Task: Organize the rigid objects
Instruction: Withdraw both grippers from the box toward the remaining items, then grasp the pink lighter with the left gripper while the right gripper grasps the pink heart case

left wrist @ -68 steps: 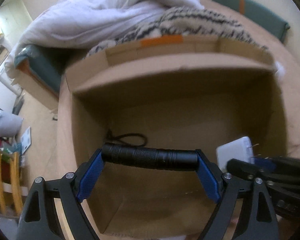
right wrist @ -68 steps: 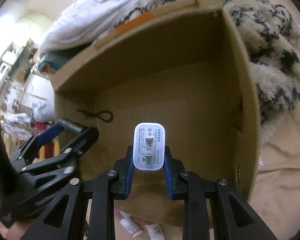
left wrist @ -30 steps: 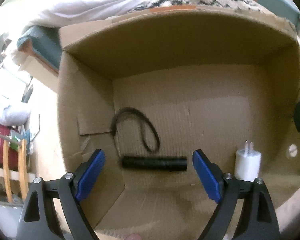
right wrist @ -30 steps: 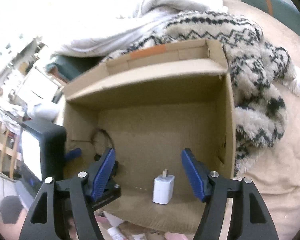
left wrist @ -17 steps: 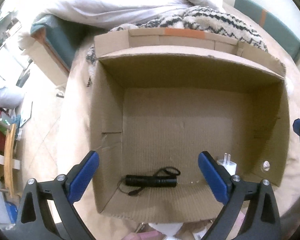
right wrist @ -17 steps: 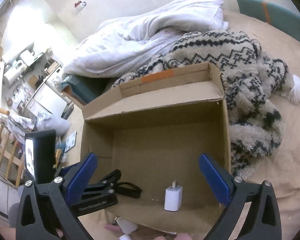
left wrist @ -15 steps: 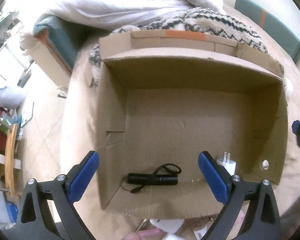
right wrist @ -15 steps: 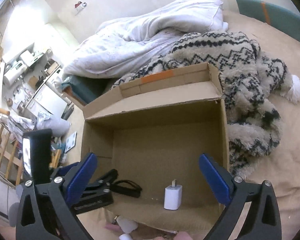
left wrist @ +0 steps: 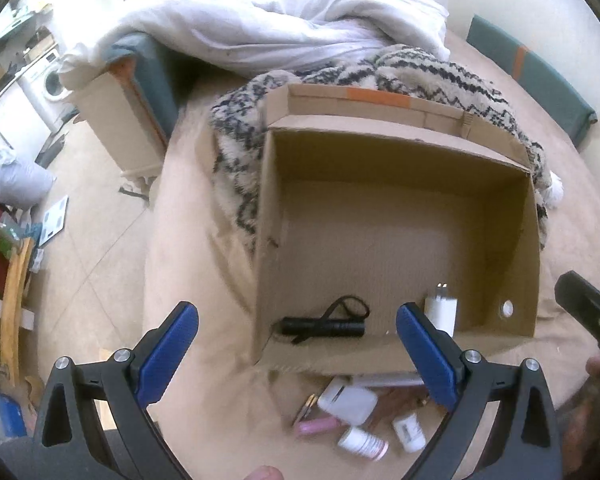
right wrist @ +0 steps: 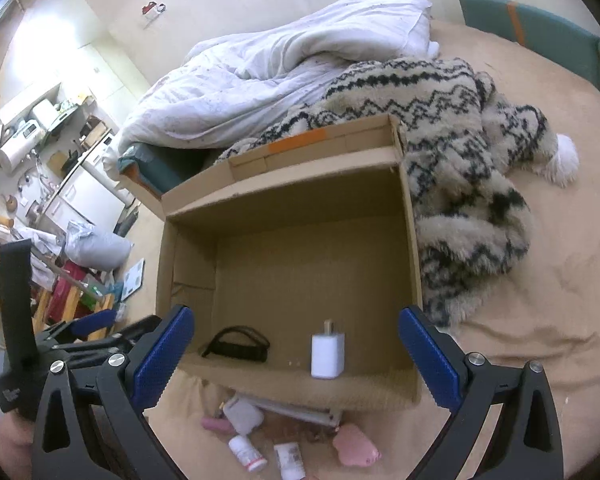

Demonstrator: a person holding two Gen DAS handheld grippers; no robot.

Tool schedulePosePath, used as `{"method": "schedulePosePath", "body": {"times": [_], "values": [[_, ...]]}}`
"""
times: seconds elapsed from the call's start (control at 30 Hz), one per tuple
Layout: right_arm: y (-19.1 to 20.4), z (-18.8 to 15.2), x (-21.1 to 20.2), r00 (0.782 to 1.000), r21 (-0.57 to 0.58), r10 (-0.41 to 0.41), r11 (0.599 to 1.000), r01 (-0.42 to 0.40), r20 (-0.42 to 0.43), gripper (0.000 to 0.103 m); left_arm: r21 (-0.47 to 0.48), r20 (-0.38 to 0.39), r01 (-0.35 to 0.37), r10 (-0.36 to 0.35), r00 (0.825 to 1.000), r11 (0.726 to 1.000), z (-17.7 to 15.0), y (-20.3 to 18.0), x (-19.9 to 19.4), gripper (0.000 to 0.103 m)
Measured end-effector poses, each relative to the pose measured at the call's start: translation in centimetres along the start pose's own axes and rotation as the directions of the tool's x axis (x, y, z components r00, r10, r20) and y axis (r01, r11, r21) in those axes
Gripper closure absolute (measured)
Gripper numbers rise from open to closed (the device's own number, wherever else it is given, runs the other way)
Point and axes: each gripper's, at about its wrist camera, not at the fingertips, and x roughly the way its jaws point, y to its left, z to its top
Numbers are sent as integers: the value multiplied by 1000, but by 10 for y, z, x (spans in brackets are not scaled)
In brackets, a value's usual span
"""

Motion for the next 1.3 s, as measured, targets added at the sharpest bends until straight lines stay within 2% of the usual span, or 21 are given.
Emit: {"method": "schedulePosePath", "body": {"times": [0.13,0.37,0.43,0.67,0.93,1.03,1.17,1.3], "values": [[3,-15,-7,1000,-14,1,1000,-1,-23,0,-11,-12,4,-4,1000,1000,-18,15,-4,4],[9,-40,-7,996,-41,-11,999,8,-85,0,-49,-61,-11,8,998,999,-51,38,11,4],[9,-47,-4,994,-38,-15,999,12,-105,0,-71,-66,-4,0,998,997,-53,41,13,4],[-2,-55,2,989,-21,-49,999,47,-139,0,-88,-39,-46,43,998,995,-53,49,8,4],[-26,-62,22,970,75,-58,994,78,-234,0,-124,-129,-29,13,992,992,-56,53,26,4],[-33,-63,31,963,119,-46,990,80,-265,0,-100,-220,-21,-1,975,995,-64,44,47,4],[-33,-63,41,954,122,-43,989,83,-295,0,-72,-351,35,-58,935,997,-83,23,77,4],[-30,-65,49,945,105,-47,991,85,-323,0,-48,-410,54,-69,910,997,-91,6,96,5]]}}
